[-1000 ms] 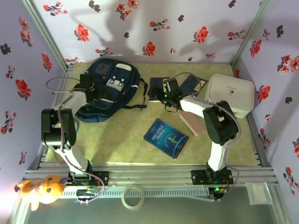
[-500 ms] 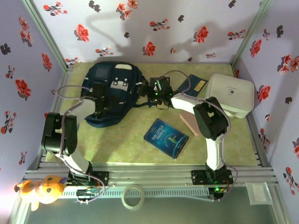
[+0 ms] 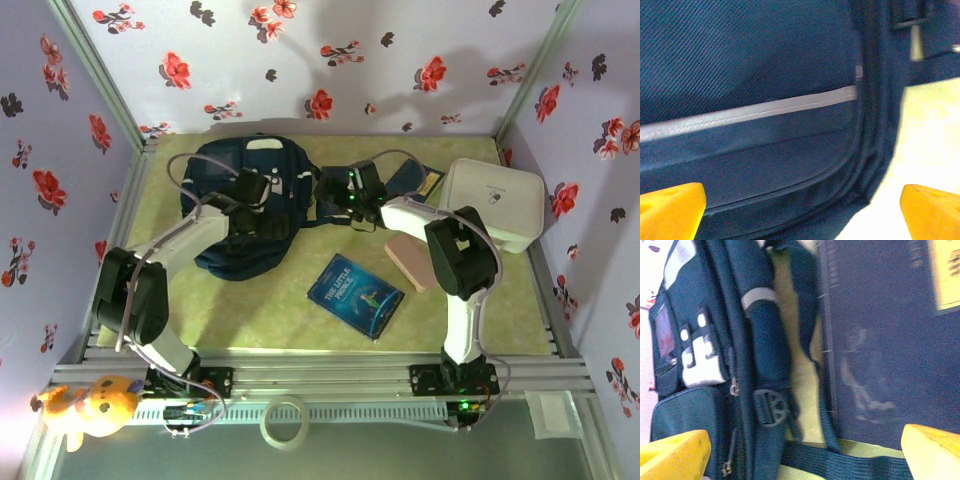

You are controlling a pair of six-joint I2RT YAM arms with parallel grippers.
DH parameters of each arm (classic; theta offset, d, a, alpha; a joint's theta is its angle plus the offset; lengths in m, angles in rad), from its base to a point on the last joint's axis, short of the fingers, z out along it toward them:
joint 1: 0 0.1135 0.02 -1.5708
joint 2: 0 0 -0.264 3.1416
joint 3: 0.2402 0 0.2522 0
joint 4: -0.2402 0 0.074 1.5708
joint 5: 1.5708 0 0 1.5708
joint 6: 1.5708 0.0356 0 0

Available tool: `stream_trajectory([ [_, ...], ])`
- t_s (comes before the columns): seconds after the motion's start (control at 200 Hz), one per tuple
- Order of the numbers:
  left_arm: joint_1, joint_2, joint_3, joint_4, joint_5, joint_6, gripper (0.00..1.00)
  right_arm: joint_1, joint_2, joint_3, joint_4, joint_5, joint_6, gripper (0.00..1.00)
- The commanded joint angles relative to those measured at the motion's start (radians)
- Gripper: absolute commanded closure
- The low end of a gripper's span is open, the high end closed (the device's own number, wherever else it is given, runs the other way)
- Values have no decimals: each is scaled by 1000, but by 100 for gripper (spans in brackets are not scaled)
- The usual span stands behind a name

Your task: Pack the student bag

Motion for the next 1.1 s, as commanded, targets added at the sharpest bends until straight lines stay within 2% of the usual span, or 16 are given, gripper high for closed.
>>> stream_trajectory([
  [0.0,-58,47,85,-69,-55,203,0,-27,-60,-49,23,31,29,1],
  [0.06,-84,93,128,-87,-88,235,3,-35,-74,-69,29,32,27,1],
  [0.165,-93,186,220,-153,-111,238,20,-37,-100,-97,39,39,8,1],
  [0.305,-95,273,310,-207,-151,218,28,-36,-149,-154,60,90,-13,1],
  [0.395,-95,309,344,-230,-185,208,39,-36,-168,-174,64,107,-24,1],
  [0.55,-95,371,376,-254,-202,202,49,-36,-167,-169,53,96,-33,1],
  [0.67,-95,408,384,-267,-249,186,52,-36,-168,-173,52,90,-31,1],
  [0.735,-95,419,385,-270,-259,183,52,-36,-169,-174,49,95,-33,1],
  [0.81,-95,428,384,-270,-282,178,57,-36,-169,-176,46,97,-33,1],
  [0.915,-95,426,391,-271,-302,174,73,-36,-167,-173,47,95,-33,1],
  [1.09,-89,331,392,-268,-298,195,92,-34,-174,-193,122,44,-60,1],
])
